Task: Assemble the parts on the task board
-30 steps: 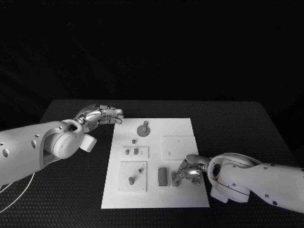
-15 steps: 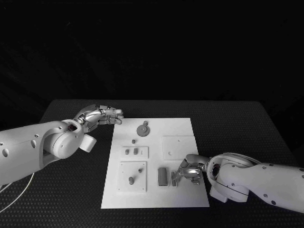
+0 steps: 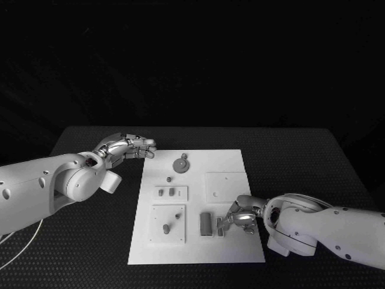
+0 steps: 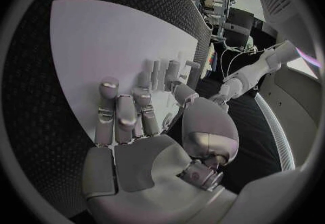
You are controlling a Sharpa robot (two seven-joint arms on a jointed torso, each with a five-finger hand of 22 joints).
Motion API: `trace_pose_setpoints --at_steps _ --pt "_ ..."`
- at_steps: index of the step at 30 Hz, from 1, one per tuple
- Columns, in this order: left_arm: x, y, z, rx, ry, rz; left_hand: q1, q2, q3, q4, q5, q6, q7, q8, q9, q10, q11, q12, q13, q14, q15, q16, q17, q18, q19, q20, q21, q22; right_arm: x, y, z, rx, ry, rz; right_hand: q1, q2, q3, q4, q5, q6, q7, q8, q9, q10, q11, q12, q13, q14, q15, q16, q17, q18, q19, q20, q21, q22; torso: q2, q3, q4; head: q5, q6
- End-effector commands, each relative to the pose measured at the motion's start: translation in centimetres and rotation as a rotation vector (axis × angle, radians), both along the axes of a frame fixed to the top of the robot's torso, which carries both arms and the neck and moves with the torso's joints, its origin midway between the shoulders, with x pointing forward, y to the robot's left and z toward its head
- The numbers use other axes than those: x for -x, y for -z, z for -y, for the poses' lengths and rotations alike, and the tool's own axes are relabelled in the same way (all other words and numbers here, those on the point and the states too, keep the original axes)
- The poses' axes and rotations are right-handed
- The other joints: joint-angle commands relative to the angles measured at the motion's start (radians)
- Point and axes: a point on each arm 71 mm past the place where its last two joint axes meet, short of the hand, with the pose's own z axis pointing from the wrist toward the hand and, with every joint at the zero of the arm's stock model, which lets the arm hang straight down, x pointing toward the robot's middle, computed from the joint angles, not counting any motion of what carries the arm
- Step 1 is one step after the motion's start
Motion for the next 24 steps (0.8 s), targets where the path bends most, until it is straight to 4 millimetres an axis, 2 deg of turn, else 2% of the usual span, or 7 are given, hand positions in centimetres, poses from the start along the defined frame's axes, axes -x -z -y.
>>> trace_pose_setpoints --at_steps 1,7,10,15,17,20,24 --pt "0.0 -0.1 0.2 0.008 0.017 0.001 0.002 -0.003 0.006 0.001 0.001 -0.002 0.005 0.0 -0.002 0.002 0.006 0.003 -0.001 0.002 0.003 -0.006 -0.001 0.018 -0.001 0.002 0.004 -0.001 0.1 0.0 0.1 -0.001 -0.042 0.005 0.011 -0.01 0.009 -0.004 0.002 -0.002 0.006 -0.005 0.0 0.005 -0.001 -0.006 0.002 -0.005 -0.003 -0.004 0.002 0.027 0.006 -0.005 -0.003 0.001 0.0 0.0002 -0.0006 0.001 0.001" --pt "-0.1 -0.1 0.0 0.011 0.013 0.003 0.001 -0.003 0.006 0.001 0.001 -0.002 0.005 0.0 -0.002 0.003 0.007 0.003 -0.002 0.002 0.003 -0.006 -0.002 0.018 -0.001 0.002 0.004 -0.002 -0.1 -0.4 0.8 -0.014 -0.024 0.033 0.021 -0.012 0.011 -0.012 0.002 -0.002 0.007 -0.005 0.0 0.006 -0.001 -0.006 0.003 -0.005 -0.003 -0.005 0.002 0.027 0.007 -0.006 -0.003 0.002 0.0 0.0009 -0.0012 0.001 0.006" --pt "-0.2 -0.1 -0.1 0.021 0.004 -0.001 0.001 -0.003 0.006 0.002 0.001 -0.002 0.005 0.0 -0.002 0.003 0.007 0.003 -0.002 0.003 0.003 -0.006 -0.002 0.018 -0.001 0.002 0.005 -0.002 -0.8 -1.3 1.0 -0.034 -0.016 0.071 0.02 -0.026 0.009 -0.012 0.002 -0.005 0.008 -0.007 -0.001 0.005 0.0 -0.007 0.004 -0.006 -0.002 -0.006 0.002 0.027 0.007 -0.005 -0.004 0.003 0.0 0.0012 -0.0013 0.001 0.011" --pt "-0.6 -0.1 -0.4 0.038 -0.021 -0.006 0.0 -0.002 0.006 0.002 0.001 -0.001 0.005 0.0 -0.002 0.004 0.007 0.004 -0.002 0.003 0.003 -0.007 -0.002 0.018 -0.001 0.002 0.005 -0.002 -2.9 -3.5 1.7 -0.141 0.032 0.151 0.02 -0.06 0.017 0.003 0.002 -0.026 0.014 -0.017 -0.005 0.0 0.006 -0.009 0.008 -0.012 0.002 -0.009 -0.005 0.027 0.008 -0.006 -0.008 0.002 -0.001 0.0016 -0.0021 -0.004 0.034" --pt "-0.9 -0.1 -0.5 0.042 -0.04 -0.009 0.0 -0.002 0.006 0.002 0.001 -0.001 0.004 0.0 -0.002 0.004 0.007 0.004 -0.002 0.003 0.003 -0.007 -0.002 0.018 -0.001 0.002 0.005 -0.003 -4.1 -4.4 2.1 -0.226 0.07 0.174 0.026 -0.068 0.023 0.005 0.003 -0.058 0.025 -0.034 -0.011 -0.019 0.017 -0.017 0.009 -0.059 0.012 -0.018 -0.065 0.027 -0.006 -0.002 -0.017 0.002 -0.002 0.0007 -0.0024 -0.007 0.049" --pt "-1.5 -0.2 -1.0 0.031 -0.087 0.001 -0.001 0.0 0.007 0.002 0.001 -0.001 0.004 0.001 -0.002 0.005 0.006 0.004 -0.003 0.005 0.003 -0.006 -0.002 0.018 -0.001 0.002 0.005 -0.003 -6.2 -5.4 2.8 -0.367 0.14 0.205 0.036 -0.058 0.021 -0.004 0.002 -0.083 0.039 -0.044 -0.012 -0.044 0.031 -0.022 0.014 -0.091 0.025 -0.027 -0.08 0.026 -0.028 0.009 -0.026 0.004 -0.004 0.0003 -0.0039 -0.015 0.073" --pt "-2.3 -0.7 -1.7 0.031 -0.137 0.022 -0.004 0.001 0.008 0.002 0.001 0.005 -0.001 0.005 -0.001 0.013 0.004 0.008 -0.004 0.009 0.002 -0.006 -0.003 0.018 -0.001 0.002 0.006 -0.005 -9.6 -6.6 3.5 -0.547 0.205 0.236 0.055 -0.011 0.015 -0.044 0.003 -0.122 0.055 -0.059 -0.015 -0.103 0.046 -0.049 0.011 -0.144 0.042 -0.068 -0.092 0.017 -0.087 0.03 -0.058 0.002 -0.005 0.0006 -0.0043 -0.022 0.124"
